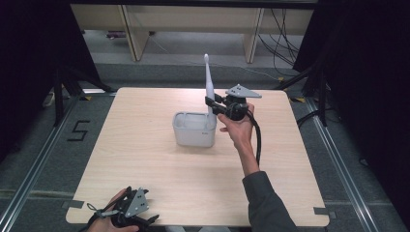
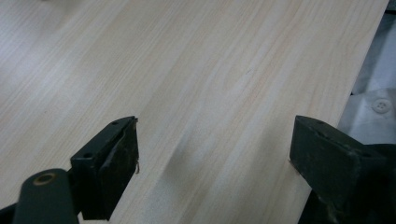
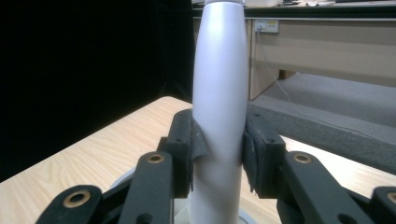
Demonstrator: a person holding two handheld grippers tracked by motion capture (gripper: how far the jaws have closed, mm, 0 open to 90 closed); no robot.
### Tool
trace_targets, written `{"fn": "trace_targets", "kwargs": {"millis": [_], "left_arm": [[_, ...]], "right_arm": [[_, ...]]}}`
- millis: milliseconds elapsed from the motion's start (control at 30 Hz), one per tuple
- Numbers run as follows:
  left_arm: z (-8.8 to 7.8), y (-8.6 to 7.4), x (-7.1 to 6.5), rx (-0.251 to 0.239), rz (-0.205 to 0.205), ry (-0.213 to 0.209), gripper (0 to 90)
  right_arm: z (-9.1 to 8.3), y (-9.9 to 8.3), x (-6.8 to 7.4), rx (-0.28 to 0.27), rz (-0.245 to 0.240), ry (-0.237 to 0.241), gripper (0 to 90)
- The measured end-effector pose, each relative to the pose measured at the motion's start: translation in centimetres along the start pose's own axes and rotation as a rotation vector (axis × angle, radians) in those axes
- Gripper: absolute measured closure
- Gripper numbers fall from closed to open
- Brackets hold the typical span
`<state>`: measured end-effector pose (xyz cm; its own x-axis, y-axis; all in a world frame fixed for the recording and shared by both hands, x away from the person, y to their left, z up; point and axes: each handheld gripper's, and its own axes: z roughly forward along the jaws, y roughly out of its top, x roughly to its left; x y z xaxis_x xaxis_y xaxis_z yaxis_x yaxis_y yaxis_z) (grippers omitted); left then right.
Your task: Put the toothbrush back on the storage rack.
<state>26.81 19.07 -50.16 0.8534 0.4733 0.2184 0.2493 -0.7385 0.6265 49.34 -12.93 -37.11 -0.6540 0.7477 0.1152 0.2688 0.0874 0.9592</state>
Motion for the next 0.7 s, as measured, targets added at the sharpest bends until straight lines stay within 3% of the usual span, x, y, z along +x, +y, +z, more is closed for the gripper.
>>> {"fn": "trace_targets", "kwargs": {"millis": [233, 267, 567, 700], "left_arm": [[0.0, 0.0, 0.0, -0.001, 0.002, -0.001, 15.3], [0.0, 0.0, -0.1, 0.002, 0.002, 0.000, 15.3], [0.1, 0.0, -0.1, -0.002, 0.001, -0.004, 15.3], [0.1, 0.0, -0.1, -0.001, 0.001, -0.005, 15.3]], "right_arm": [[1.0, -0.6, -0.1, -0.003, -0.007, -0.018, 66.4], [1.1, -0.7, -0.1, -0.002, 0.015, -0.019, 66.4], [1.6, -1.3, -0.2, 0.006, 0.009, -0.034, 66.4], [1.8, -1.7, -0.4, 0.004, 0.029, -0.030, 66.3]]}}
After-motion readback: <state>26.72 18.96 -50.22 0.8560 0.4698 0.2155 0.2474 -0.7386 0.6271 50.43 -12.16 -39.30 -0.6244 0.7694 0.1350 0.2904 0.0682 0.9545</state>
